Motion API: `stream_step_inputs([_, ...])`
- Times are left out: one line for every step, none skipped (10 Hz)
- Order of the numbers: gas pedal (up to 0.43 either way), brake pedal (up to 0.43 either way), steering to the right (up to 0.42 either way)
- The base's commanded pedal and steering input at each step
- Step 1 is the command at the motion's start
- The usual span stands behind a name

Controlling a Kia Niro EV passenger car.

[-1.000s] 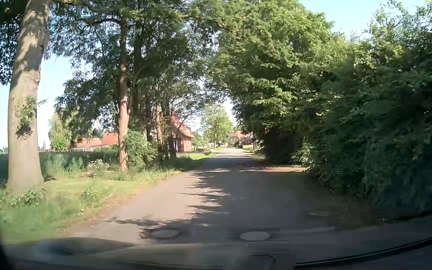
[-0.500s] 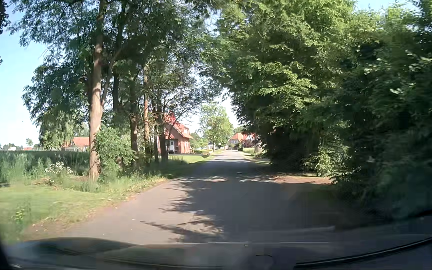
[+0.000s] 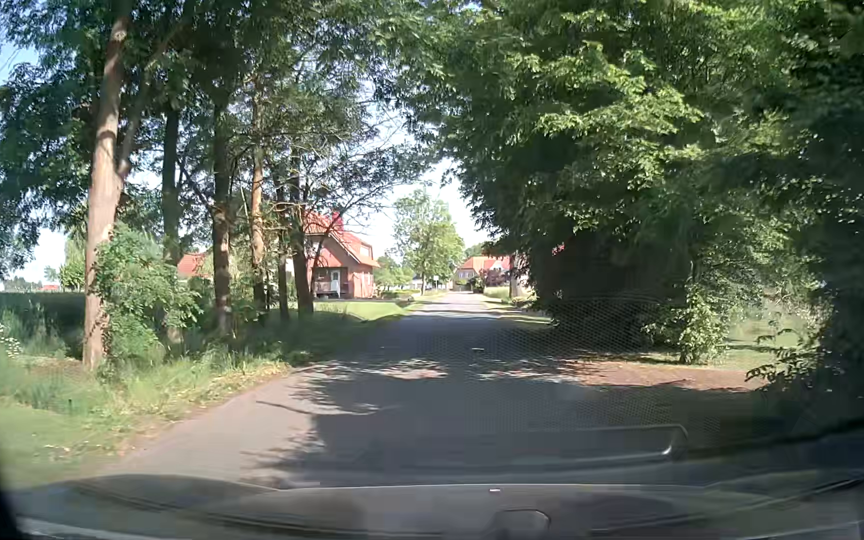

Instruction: Follow the waypoints while adhering to traffic rules and regulations

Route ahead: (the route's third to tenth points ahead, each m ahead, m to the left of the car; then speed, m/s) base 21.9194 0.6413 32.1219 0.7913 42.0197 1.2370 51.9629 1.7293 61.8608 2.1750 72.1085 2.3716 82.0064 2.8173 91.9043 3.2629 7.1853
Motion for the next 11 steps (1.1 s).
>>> stream_step_inputs([0.118, 0.006, -0.005])
stream_step_inputs([0.110, 0.006, -0.010])
stream_step_inputs([0.110, 0.006, -0.013])
stream_step_inputs([0.110, 0.006, -0.014])
stream_step_inputs([0.110, 0.006, -0.013])
stream_step_inputs([0.110, 0.006, -0.011])
stream_step_inputs([0.110, 0.006, -0.006])
stream_step_inputs([0.110, 0.006, -0.005])
stream_step_inputs([0.110, 0.006, -0.005])
stream_step_inputs([0.110, 0.006, -0.004])
stream_step_inputs([0.110, 0.006, 0.000])
